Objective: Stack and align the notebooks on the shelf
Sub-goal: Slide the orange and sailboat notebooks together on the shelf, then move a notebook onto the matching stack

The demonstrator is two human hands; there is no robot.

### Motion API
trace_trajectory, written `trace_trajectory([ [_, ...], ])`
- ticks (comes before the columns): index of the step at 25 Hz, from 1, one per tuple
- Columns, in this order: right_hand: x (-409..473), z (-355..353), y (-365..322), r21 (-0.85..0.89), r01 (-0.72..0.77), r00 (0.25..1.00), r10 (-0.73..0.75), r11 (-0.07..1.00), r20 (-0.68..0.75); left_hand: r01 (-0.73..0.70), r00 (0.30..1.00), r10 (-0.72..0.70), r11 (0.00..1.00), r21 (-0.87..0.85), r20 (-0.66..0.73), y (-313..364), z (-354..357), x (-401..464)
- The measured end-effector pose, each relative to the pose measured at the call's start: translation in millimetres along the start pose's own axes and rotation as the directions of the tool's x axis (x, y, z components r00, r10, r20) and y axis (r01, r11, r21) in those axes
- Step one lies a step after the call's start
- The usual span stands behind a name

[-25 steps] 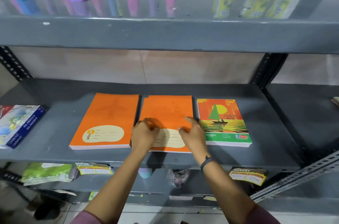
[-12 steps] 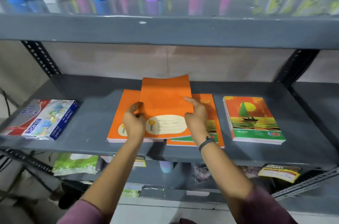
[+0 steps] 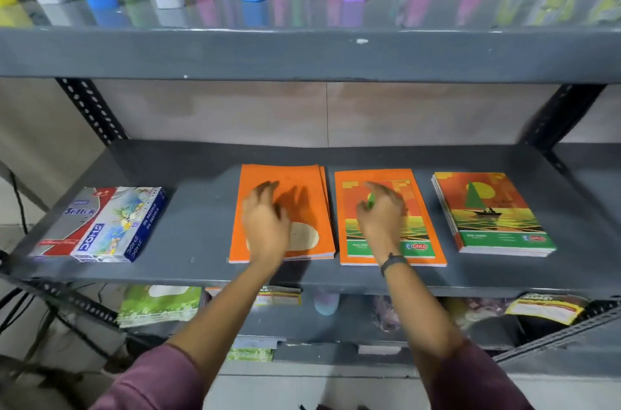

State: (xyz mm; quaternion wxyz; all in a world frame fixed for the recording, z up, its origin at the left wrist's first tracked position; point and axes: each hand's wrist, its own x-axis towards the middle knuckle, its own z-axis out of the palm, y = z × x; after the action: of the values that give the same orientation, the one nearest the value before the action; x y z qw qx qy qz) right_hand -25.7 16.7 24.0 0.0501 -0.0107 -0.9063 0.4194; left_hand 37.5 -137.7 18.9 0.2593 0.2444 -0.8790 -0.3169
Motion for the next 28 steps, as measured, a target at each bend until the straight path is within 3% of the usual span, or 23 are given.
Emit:
trace_trajectory([
  [1,4.9,-11.5,13.9,-0.070,-0.024,0.997,0.019,0.997,-0.074,-0.036,0.995,0.048,0.990,-0.139,0.085,17.7,11.8,-6.7],
  [3,10.1,-28.8,40.6,-0.187,-0.123,0.991,0.109,0.975,-0.081,0.061,0.938,0.054,0.946,-0.318,0.341,50.1,39.6,-20.9],
  [6,7.3,-37.2,62.5,-0.236,-0.229,0.966,0.251,0.944,0.066,0.211,0.816,-0.036,0.948,-0.239,0.577,73.8,80.7,-36.3],
  [8,6.8,-34.2,68.6,-0.221,-0.186,0.974,0.209,0.958,0.086,0.228,0.832,-0.092,0.956,-0.186,0.547,72.7,92.6,-39.1],
  [10,11.3,-36.9,71.0,-0.142,-0.218,0.971,0.229,0.965,0.066,0.312,0.866,-0.163,0.915,-0.256,0.472,74.3,97.1,-41.6],
  [12,17.6,-42.3,68.0,0.021,-0.339,0.939,0.336,0.941,0.072,0.487,0.841,-0.310,0.790,-0.372,0.443,80.6,94.2,-42.4],
  [14,22.9,-51.8,64.4,0.174,-0.411,0.911,0.399,0.895,0.102,0.625,0.778,-0.425,0.602,-0.497,0.463,87.7,92.7,-40.7],
  [15,26.8,-58.7,65.0,0.234,-0.409,0.913,0.397,0.882,0.099,0.653,0.757,-0.448,0.526,-0.545,0.475,93.5,93.2,-38.8],
  [17,38.3,-80.8,69.1,0.329,-0.359,0.930,0.363,0.873,0.054,0.636,0.771,-0.409,0.475,-0.609,0.487,113.8,96.6,-35.8],
  [20,57.8,-129.6,85.5,0.278,-0.307,0.936,0.342,0.910,-0.088,0.566,0.819,-0.240,0.488,-0.665,0.521,160.7,118.0,-40.4],
  [22,67.6,-155.9,106.0,0.201,-0.340,0.906,0.377,0.919,-0.191,0.559,0.796,-0.127,0.529,-0.638,0.592,188.5,137.5,-51.7],
  [25,64.5,-172.6,136.4,0.145,-0.423,0.887,0.441,0.895,-0.138,0.511,0.729,-0.014,0.677,-0.530,0.685,197.9,162.8,-66.5],
  [26,60.1,-172.4,142.8,0.098,-0.426,0.890,0.436,0.899,-0.133,0.438,0.745,0.000,0.755,-0.488,0.667,191.6,164.5,-68.2],
  [28,51.5,-167.9,146.3,-0.019,-0.308,0.913,0.290,0.951,-0.288,0.152,0.857,0.032,0.938,-0.312,0.514,165.6,164.1,-63.2],
])
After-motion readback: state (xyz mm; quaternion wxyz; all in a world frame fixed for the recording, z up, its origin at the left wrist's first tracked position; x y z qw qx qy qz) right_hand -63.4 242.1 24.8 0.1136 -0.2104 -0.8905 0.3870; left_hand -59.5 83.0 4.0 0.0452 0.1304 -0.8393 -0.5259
